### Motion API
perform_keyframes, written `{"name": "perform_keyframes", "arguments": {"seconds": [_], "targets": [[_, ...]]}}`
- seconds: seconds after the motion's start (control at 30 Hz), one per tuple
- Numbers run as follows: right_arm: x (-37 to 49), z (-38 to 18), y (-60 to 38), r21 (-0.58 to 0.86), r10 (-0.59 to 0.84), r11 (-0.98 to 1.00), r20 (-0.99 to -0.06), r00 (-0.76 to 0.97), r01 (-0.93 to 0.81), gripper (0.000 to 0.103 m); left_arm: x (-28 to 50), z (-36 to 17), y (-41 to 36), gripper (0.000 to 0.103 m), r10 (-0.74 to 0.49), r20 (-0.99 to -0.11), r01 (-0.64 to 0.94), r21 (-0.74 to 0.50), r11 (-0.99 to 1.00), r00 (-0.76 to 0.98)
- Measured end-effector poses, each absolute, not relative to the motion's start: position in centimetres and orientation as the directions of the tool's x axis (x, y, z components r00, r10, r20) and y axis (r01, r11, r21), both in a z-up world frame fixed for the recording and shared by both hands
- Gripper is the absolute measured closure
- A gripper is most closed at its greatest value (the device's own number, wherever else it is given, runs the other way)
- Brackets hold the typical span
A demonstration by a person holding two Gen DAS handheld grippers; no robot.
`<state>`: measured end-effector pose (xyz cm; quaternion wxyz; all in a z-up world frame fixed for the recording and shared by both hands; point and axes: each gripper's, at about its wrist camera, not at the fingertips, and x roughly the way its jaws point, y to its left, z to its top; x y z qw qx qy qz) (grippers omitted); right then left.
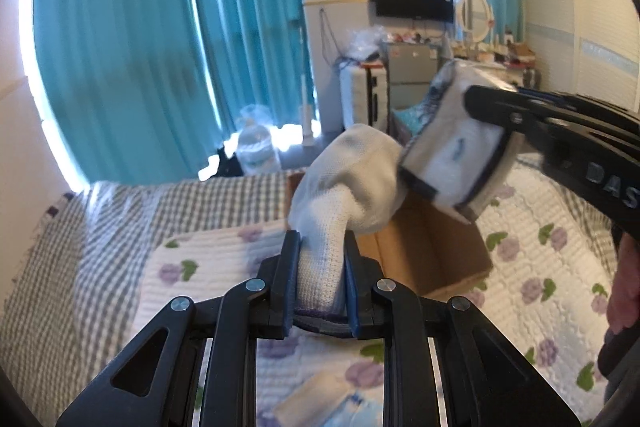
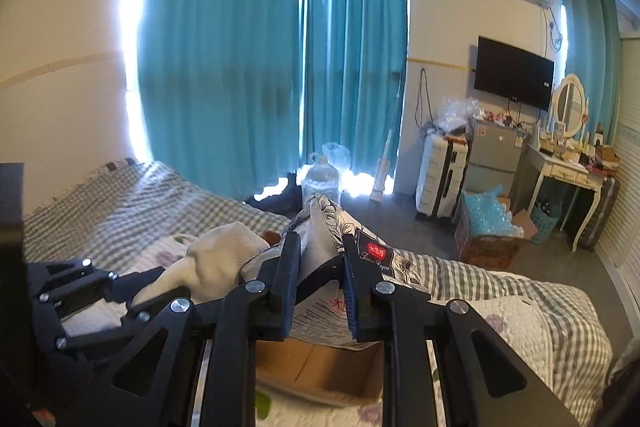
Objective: Organize soft objects
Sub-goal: 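Carry both items to the cardboard box and open both grippers to drop them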
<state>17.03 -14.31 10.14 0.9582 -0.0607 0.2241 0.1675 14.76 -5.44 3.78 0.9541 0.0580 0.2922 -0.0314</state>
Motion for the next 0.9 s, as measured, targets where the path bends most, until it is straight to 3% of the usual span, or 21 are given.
{"name": "perform_keyframes", "arguments": {"seconds": [0.27, 0.4, 0.43, 0.47, 0.5, 0.53, 0.6, 0.8, 0.9], "targets": [[22.5, 4.3, -16.2, 0.046, 0.335, 0.929, -0.526, 0.782, -0.367, 0.084, 19.7, -1.2, -7.3, 0.083, -0.020, -0.627, 0.113, 0.110, 0.987, 0.779], [22.9, 3.3, -16.4, 0.050, 0.366, 0.916, -0.508, 0.780, -0.398, 0.080, 20.7, -2.3, -7.5, 0.077, -0.039, -0.631, 0.136, 0.105, 0.985, 0.774], [22.8, 3.2, -16.4, 0.049, 0.361, 0.919, -0.505, 0.784, -0.392, 0.075, 20.7, -2.4, -7.5, 0.076, -0.052, -0.632, 0.146, 0.097, 0.985, 0.773], [22.8, 3.3, -16.4, 0.046, 0.350, 0.924, -0.504, 0.789, -0.380, 0.062, 20.8, -2.5, -7.6, 0.073, -0.065, -0.638, 0.159, 0.091, 0.983, 0.767], [22.7, 3.4, -16.4, 0.044, 0.342, 0.928, -0.503, 0.794, -0.371, 0.052, 20.7, -2.5, -7.6, 0.062, -0.070, -0.650, 0.169, 0.092, 0.981, 0.757], [22.5, 3.7, -16.6, 0.048, 0.333, 0.933, -0.495, 0.803, -0.357, 0.036, 20.6, -2.4, -7.7, 0.043, -0.060, -0.648, 0.162, 0.099, 0.982, 0.759], [21.9, 4.5, -17.3, 0.068, 0.334, 0.936, -0.474, 0.815, -0.344, 0.033, 19.9, -1.8, -7.5, 0.021, -0.034, -0.623, 0.137, 0.117, 0.984, 0.781], [17.8, 8.4, -18.8, 0.030, 0.279, 0.954, -0.460, 0.843, -0.299, 0.024, 16.1, 2.1, -6.1, 0.019, -0.002, -0.549, 0.085, 0.126, 0.988, 0.836], [14.4, 10.6, -19.0, -0.034, 0.223, 0.963, -0.451, 0.864, -0.266, 0.012, 13.6, 4.4, -5.1, 0.019, 0.002, -0.519, 0.069, 0.118, 0.991, 0.855]]}}
